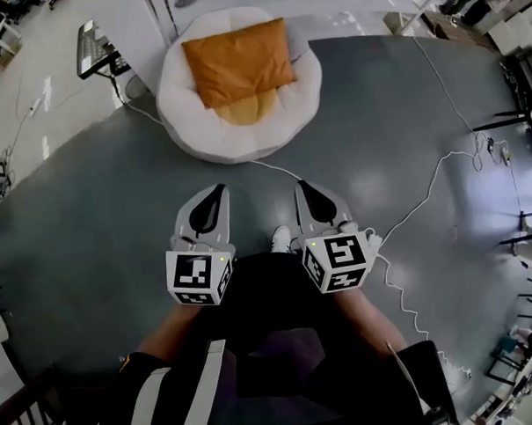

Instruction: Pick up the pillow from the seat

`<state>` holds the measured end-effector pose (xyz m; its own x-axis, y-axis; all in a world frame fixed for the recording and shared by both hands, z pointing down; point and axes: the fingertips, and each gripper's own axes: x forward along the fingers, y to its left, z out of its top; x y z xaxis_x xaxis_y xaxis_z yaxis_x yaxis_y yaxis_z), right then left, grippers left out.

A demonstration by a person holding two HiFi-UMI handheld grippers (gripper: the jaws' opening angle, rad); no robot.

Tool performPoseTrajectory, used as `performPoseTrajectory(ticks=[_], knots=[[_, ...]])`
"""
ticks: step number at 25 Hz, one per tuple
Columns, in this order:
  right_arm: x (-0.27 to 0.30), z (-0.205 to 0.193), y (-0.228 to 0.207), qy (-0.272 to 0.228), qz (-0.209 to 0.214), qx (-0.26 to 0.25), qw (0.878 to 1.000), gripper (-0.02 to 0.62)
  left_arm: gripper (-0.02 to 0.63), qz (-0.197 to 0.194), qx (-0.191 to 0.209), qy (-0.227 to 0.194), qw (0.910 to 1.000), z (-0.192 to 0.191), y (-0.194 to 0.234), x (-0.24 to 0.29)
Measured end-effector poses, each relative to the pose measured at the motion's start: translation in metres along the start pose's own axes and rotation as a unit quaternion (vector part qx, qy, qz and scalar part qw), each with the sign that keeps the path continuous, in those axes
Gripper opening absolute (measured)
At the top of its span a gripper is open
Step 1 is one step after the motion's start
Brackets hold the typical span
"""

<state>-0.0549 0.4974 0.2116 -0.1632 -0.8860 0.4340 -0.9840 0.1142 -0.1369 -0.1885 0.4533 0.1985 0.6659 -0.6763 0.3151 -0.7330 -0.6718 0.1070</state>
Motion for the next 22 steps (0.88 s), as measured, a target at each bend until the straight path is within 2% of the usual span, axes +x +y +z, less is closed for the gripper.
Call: performPoseTrajectory(ticks=[5,14,22], knots=[[-0.004,0.002,-0.023,-0.009,0.004,0.001,1.0,0.002,0.006,0.005,0.001,-0.003,1.0,0.003,-0.019,0.014],[-0.014,0.012,-0.058,-0.022,0.016,-0.027,0.999,0.002,0.006,0.014,0.005,-0.005,0.9999,0.012,-0.056,0.038],[0.006,0.011,-0.075,-0.009,0.018,-0.02,1.0,0.002,0.006,0.017,0.002,0.003,0.9998,0.013,-0.051,0.06]])
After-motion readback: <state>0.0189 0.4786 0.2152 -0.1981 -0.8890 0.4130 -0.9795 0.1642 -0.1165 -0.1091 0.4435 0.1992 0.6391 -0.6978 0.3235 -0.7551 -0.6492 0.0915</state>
